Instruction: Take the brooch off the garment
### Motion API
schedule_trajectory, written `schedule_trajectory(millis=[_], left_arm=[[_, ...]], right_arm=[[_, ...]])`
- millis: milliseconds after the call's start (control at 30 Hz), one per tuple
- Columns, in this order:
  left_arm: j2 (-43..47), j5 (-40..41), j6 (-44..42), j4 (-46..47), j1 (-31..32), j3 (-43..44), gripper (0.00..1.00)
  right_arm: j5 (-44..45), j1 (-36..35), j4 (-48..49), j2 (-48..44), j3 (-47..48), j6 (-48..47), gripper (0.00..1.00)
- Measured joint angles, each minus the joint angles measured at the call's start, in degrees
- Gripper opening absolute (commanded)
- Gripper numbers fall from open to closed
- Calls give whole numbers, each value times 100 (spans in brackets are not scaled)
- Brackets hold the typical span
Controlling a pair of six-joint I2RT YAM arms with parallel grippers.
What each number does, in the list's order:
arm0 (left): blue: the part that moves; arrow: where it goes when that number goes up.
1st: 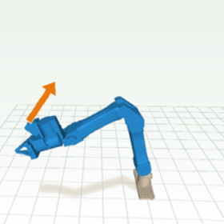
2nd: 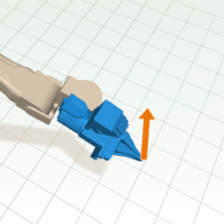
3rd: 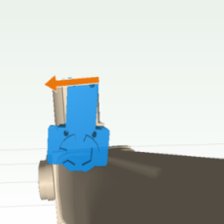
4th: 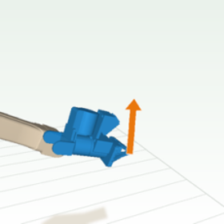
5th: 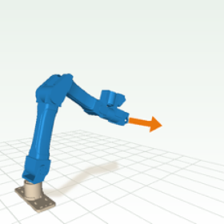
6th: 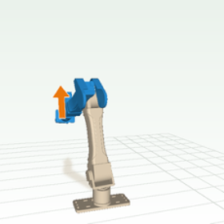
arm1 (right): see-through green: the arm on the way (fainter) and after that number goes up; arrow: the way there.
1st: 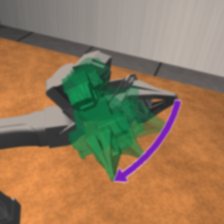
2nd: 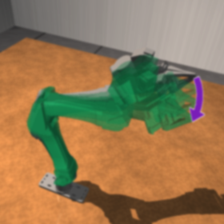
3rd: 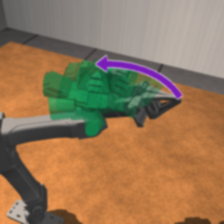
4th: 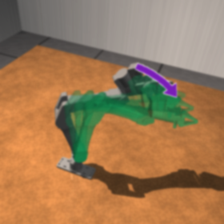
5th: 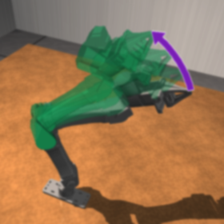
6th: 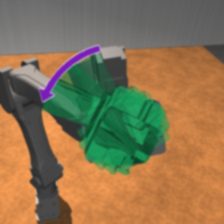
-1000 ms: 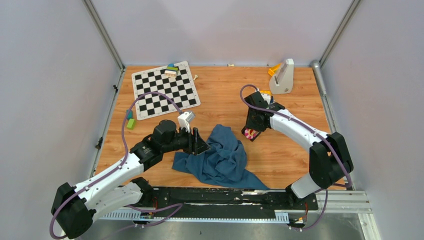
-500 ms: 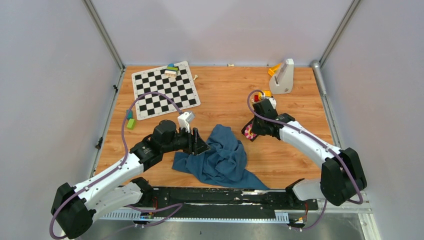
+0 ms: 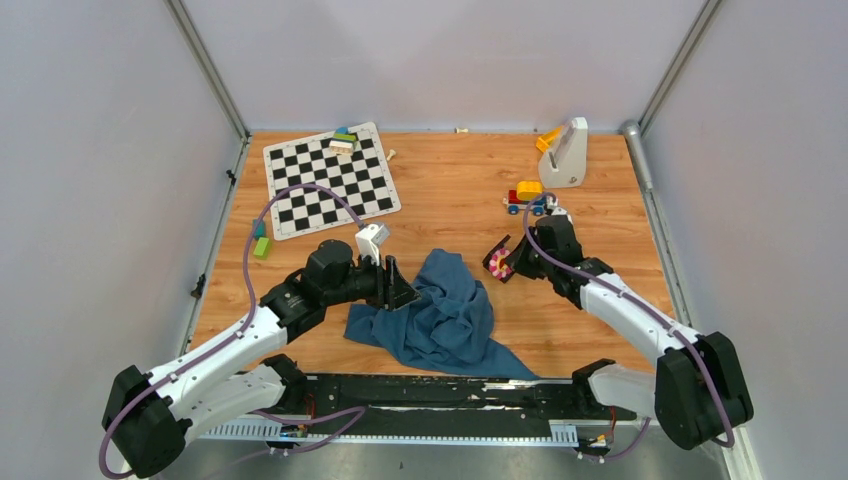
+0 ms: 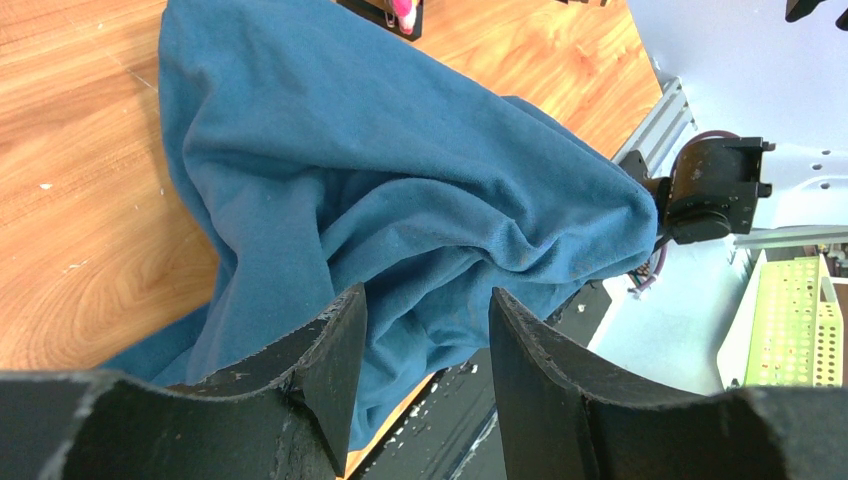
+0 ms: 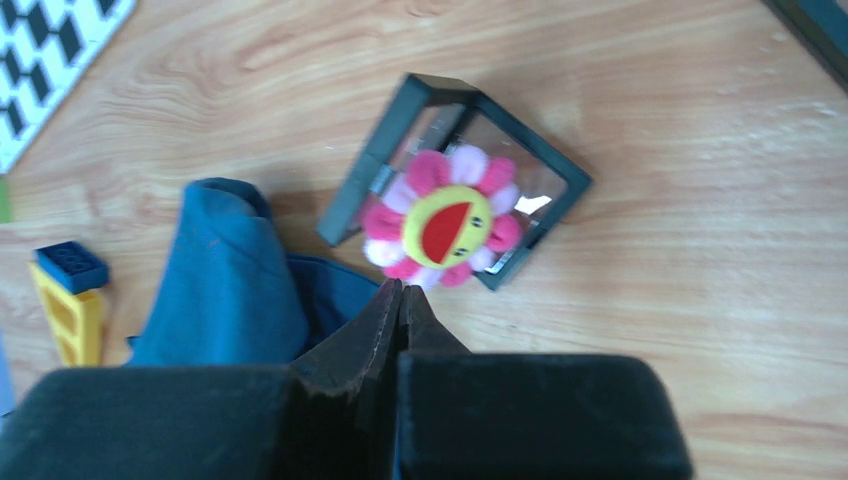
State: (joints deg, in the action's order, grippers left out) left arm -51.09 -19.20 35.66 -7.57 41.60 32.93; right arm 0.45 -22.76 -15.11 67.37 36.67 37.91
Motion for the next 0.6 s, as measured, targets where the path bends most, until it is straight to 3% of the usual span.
schedule_trajectory(millis=[233, 600], left_arm=[[0, -17, 0, -2, 0, 0, 56], [0, -15, 0, -44, 0, 2, 55]], right_arm=[[-365, 11, 640, 59, -9, 175, 0], [-409, 111, 758, 382, -9, 232, 0]])
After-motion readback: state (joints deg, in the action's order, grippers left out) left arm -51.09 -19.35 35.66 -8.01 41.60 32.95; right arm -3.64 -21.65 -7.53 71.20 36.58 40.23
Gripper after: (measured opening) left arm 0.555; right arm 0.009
